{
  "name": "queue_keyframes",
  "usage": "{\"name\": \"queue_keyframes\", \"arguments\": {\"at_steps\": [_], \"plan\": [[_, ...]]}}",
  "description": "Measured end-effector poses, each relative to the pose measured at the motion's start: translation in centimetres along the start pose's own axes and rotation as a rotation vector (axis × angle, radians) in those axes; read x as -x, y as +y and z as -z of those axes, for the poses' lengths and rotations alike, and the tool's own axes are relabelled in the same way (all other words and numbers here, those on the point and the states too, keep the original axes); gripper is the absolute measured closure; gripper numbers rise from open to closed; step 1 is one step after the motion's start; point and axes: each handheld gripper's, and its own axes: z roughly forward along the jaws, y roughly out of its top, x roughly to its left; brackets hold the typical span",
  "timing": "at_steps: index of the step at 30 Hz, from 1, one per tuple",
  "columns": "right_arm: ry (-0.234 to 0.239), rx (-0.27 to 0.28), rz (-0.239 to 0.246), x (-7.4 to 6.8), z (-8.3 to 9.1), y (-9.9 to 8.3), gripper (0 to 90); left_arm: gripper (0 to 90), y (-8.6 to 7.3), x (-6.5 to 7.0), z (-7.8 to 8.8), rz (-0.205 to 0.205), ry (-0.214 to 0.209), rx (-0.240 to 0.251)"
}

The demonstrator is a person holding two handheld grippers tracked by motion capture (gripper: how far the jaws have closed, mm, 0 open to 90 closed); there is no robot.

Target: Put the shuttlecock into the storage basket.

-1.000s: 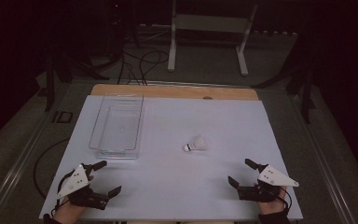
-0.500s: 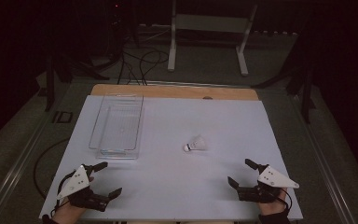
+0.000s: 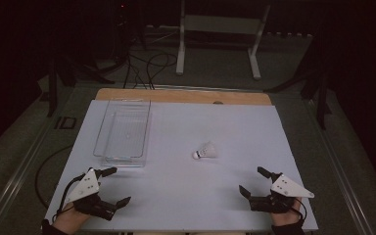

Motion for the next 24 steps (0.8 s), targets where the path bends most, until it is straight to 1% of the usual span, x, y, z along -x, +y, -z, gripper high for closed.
{"name": "queue_keyframes", "arguments": {"at_steps": [1, 3, 5, 7, 9, 13, 14, 16, 19, 24], "plan": [[0.002, 0.0, 0.0, 0.0, 0.0, 0.0, 8.6, 0.1, 0.2, 0.0, -0.1, -0.008, -0.001, -0.006], [0.005, 0.0, 0.004, 0.0, 0.0, 0.0, 8.6, 0.1, 0.6, 0.0, -0.2, -0.011, -0.01, -0.027], [0.006, 0.003, 0.003, 0.0, 0.0, 0.0, 8.6, 0.1, 1.0, 0.0, -0.3, -0.02, -0.005, -0.041], [0.009, 0.004, 0.001, 0.0, 0.0, 0.1, 8.6, 0.1, 1.4, -0.1, -0.4, -0.02, 0.005, -0.052], [0.01, 0.004, 0.002, 0.0, 0.0, 0.1, 8.6, 0.1, 1.7, -0.2, -0.5, -0.008, -0.001, -0.06], [0.016, 0.0, 0.001, 0.0, -0.1, 0.1, 8.6, 0.1, 2.3, -0.2, -0.8, -0.008, -0.011, -0.076], [0.02, 0.006, -0.004, 0.0, -0.1, 0.1, 8.6, 0.1, 2.5, -0.2, -0.9, -0.006, -0.008, -0.082], [0.017, 0.006, -0.003, 0.0, -0.1, 0.1, 8.6, 0.1, 2.8, -0.1, -1.1, -0.015, -0.014, -0.085], [0.016, -0.001, 0.003, -0.1, -0.2, 0.1, 8.6, 0.1, 3.3, -0.1, -1.3, -0.014, -0.026, -0.083], [0.017, -0.002, 0.005, -0.1, -0.2, 0.1, 8.6, 0.1, 4.3, 0.0, -1.4, -0.028, -0.024, -0.082]]}}
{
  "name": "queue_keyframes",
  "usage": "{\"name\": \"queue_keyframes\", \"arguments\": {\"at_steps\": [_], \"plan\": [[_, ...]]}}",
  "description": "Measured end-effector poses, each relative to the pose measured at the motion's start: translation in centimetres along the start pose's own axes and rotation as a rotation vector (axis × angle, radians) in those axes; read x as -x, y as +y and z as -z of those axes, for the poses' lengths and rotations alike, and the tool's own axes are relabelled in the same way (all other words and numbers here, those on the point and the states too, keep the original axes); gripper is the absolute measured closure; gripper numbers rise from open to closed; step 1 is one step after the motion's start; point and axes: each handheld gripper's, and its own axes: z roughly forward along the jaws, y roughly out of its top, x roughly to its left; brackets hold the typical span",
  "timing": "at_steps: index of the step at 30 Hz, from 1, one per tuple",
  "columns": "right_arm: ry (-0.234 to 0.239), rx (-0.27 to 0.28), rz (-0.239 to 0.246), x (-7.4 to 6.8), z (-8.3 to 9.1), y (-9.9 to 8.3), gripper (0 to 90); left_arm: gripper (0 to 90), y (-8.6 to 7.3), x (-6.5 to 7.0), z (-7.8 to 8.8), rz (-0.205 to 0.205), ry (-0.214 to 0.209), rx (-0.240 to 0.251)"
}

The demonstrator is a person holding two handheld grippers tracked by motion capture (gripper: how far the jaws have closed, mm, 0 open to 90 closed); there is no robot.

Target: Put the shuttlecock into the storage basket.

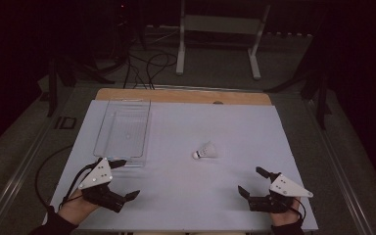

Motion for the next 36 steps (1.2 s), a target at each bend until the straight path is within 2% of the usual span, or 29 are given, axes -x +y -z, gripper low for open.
{"name": "queue_keyframes", "arguments": {"at_steps": [6, 10, 18, 22, 29, 33, 36], "plan": [[0.0, 0.001, 0.001, 0.0, 0.0, 0.0, 8.6, 0.1, 1.2, 0.0, -0.6, -0.023, 0.001, -0.032], [0.002, 0.003, 0.001, 0.0, 0.0, 0.1, 8.6, 0.1, 1.9, 0.1, -1.0, -0.021, -0.001, -0.041], [0.003, 0.0, 0.008, -0.2, 0.0, 0.1, 8.6, 0.1, 3.1, 0.4, -2.1, -0.043, -0.05, -0.059], [0.007, -0.001, 0.008, -0.2, 0.0, 0.1, 8.6, 0.1, 3.8, 0.5, -2.5, -0.059, -0.037, -0.064], [0.007, -0.002, 0.009, -0.2, 0.0, 0.1, 8.7, 0.1, 5.4, 0.7, -3.5, -0.064, -0.072, -0.107], [0.006, 0.001, 0.012, -0.2, 0.0, 0.2, 8.7, 0.1, 6.1, 0.6, -4.2, -0.067, -0.074, -0.136], [0.007, 0.0, 0.01, -0.2, 0.0, 0.1, 8.7, 0.1, 6.7, 0.7, -4.8, -0.067, -0.047, -0.157]]}}
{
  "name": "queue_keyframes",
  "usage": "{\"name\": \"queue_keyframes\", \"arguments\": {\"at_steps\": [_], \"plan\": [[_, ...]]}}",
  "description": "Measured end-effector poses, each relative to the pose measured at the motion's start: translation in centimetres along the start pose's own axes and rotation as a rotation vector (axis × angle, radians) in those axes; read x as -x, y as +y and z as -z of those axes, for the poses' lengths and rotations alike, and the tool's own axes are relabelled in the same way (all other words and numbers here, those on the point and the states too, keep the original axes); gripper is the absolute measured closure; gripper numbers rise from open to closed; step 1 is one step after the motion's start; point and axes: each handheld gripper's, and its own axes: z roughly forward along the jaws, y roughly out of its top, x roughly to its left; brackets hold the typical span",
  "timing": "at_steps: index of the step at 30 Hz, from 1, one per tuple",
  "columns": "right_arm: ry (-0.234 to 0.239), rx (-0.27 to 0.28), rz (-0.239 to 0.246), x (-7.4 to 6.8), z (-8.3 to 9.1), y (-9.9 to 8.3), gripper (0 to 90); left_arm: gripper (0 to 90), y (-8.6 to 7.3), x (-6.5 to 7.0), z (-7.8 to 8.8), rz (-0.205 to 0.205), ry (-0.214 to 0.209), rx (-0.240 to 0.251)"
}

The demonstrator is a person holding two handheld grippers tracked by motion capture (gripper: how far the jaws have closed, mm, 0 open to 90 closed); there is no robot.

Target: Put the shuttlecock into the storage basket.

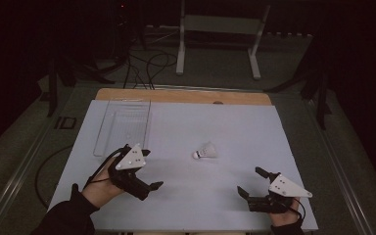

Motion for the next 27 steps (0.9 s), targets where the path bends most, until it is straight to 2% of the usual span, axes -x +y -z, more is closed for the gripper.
{"name": "queue_keyframes", "arguments": {"at_steps": [3, 5, 9, 12, 14, 16, 21, 25, 27], "plan": [[0.001, 0.0, -0.002, 0.0, 0.0, 0.0, 8.7, 0.1, 0.6, 0.3, -0.6, -0.02, -0.013, -0.02], [0.001, -0.001, -0.002, 0.0, 0.0, 0.0, 8.7, 0.1, 0.9, 0.3, -1.0, -0.028, -0.04, -0.033], [0.002, -0.001, -0.001, 0.0, 0.0, 0.0, 8.7, 0.1, 1.7, 0.4, -1.9, -0.039, -0.041, -0.07], [0.005, -0.003, 0.003, 0.0, 0.0, 0.0, 8.7, 0.9, 2.2, 0.4, -2.4, -0.047, -0.02, -0.094], [0.003, -0.004, 0.002, -0.1, 0.0, 0.0, 8.7, 1.5, 2.5, 0.4, -2.7, -0.045, -0.027, -0.097], [0.005, -0.004, 0.004, -0.1, 0.0, 0.0, 8.7, 1.3, 2.8, 0.4, -3.0, -0.036, -0.009, -0.11], [0.005, -0.007, 0.002, -0.1, -0.1, 0.0, 8.7, 0.4, 3.5, 0.2, -3.9, -0.045, -0.038, -0.129], [0.006, -0.009, 0.003, -0.1, -0.1, 0.0, 8.7, 0.3, 4.2, 0.0, -4.7, -0.025, -0.054, -0.156], [0.005, -0.008, 0.002, -0.1, -0.1, 0.0, 8.7, 0.0, 4.4, -0.2, -5.0, -0.018, -0.046, -0.163]]}}
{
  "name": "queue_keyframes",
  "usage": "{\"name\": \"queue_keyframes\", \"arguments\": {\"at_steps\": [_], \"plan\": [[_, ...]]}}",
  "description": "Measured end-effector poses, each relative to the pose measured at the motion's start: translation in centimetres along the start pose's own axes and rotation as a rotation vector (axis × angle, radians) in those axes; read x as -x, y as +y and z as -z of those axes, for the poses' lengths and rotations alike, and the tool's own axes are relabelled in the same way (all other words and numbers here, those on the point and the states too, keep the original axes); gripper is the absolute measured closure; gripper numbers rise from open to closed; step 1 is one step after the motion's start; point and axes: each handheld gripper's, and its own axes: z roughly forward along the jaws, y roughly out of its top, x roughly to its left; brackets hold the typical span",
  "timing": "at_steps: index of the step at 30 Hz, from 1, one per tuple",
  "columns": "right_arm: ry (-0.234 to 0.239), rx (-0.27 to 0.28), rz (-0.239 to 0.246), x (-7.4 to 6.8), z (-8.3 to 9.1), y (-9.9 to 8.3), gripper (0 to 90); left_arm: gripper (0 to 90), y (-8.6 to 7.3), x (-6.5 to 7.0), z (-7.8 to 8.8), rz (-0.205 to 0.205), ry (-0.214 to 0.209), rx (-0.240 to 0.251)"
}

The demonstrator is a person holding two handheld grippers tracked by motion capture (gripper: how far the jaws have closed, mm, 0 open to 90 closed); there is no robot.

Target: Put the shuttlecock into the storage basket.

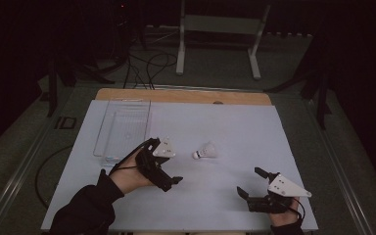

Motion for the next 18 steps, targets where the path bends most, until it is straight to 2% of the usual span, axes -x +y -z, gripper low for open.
{"name": "queue_keyframes", "arguments": {"at_steps": [6, 7, 9, 10, 11, 15, 17, 18], "plan": [[0.003, 0.0, -0.001, -0.1, 0.0, 0.0, 8.7, 0.0, 1.1, -0.4, -0.8, 0.044, -0.054, 0.002], [0.001, 0.001, -0.001, -0.1, 0.0, 0.0, 8.7, 0.0, 1.3, -0.5, -1.0, 0.063, -0.052, 0.003], [0.003, -0.001, -0.003, -0.1, 0.0, 0.0, 8.7, 0.0, 1.7, -0.7, -1.4, 0.067, -0.06, -0.012], [0.003, -0.001, -0.003, -0.1, 0.0, 0.0, 8.7, 0.0, 1.8, -0.7, -1.6, 0.083, -0.052, -0.028], [0.004, -0.002, -0.003, -0.1, 0.0, 0.0, 8.7, 0.0, 2.0, -0.8, -1.9, 0.097, -0.061, -0.025], [0.004, 0.0, -0.001, -0.1, 0.0, 0.1, 8.7, 0.0, 2.2, -1.1, -2.7, 0.097, -0.092, -0.019], [0.004, 0.001, 0.0, -0.1, 0.0, 0.0, 8.7, 0.0, 2.3, -1.2, -3.1, 0.076, -0.11, -0.03], [0.006, -0.001, -0.002, -0.1, 0.0, 0.1, 8.7, 0.0, 2.4, -1.1, -3.4, 0.074, -0.106, -0.034]]}}
